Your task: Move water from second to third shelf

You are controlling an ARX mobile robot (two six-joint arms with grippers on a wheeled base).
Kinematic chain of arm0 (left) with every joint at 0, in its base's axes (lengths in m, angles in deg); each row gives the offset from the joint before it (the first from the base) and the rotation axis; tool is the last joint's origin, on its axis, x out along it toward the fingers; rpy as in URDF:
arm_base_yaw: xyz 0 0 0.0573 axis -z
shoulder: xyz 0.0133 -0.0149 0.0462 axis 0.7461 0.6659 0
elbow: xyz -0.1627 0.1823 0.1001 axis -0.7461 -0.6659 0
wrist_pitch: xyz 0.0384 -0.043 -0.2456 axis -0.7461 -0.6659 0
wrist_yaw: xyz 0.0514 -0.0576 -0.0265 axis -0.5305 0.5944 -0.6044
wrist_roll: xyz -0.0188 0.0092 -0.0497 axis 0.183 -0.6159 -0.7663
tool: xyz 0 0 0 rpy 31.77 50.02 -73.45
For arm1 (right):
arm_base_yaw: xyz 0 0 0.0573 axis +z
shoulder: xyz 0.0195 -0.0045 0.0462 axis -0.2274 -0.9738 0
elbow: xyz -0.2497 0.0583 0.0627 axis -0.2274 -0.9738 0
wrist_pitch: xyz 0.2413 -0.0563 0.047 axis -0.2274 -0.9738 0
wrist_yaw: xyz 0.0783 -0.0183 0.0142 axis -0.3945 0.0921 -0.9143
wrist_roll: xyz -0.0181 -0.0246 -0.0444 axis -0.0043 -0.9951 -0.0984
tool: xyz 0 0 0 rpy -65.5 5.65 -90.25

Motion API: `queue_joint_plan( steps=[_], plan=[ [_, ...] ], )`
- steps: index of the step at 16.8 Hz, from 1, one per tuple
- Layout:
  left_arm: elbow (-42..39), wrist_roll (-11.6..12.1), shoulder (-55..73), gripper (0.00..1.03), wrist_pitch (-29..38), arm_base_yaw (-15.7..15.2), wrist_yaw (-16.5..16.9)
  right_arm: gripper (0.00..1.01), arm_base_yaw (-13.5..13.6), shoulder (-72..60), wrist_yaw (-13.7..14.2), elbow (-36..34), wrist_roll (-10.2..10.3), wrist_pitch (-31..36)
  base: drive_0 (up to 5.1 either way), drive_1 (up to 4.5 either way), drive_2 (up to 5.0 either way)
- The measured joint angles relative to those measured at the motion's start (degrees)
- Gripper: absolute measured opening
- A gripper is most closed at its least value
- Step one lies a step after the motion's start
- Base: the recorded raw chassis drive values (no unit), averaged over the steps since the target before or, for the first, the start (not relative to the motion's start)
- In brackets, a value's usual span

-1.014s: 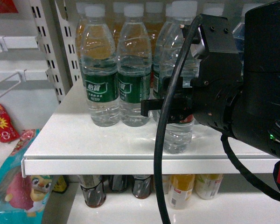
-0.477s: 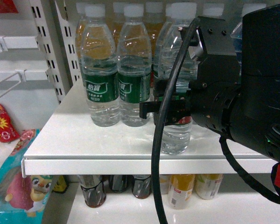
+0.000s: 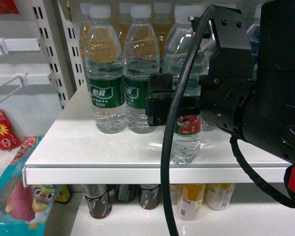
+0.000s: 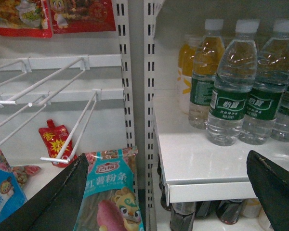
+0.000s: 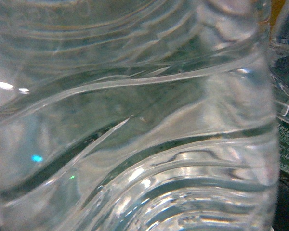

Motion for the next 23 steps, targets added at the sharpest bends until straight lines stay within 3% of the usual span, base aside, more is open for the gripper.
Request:
queue_joint_plan(
  steps=[3,13,23],
  plan=[
    [0.00,0.00,0.00,0.98,0.00,0.00,0.00,0.98,0.00,0.00,-0.11,0.00,0.00,-0.02,0.0,0.00,0.0],
    [0.00,0.00,0.00,0.98,0.00,0.00,0.00,0.98,0.04,0.63,4.72,-0.92,-1.62,-1.40,0.0,0.00,0.0],
    [0.00,0.00,0.00,0.98,0.00,0.00,-0.02,0.98,0.46,4.11,3.89,-5.05,-1.88,-0.50,0.0,0.00,0.0]
  ],
)
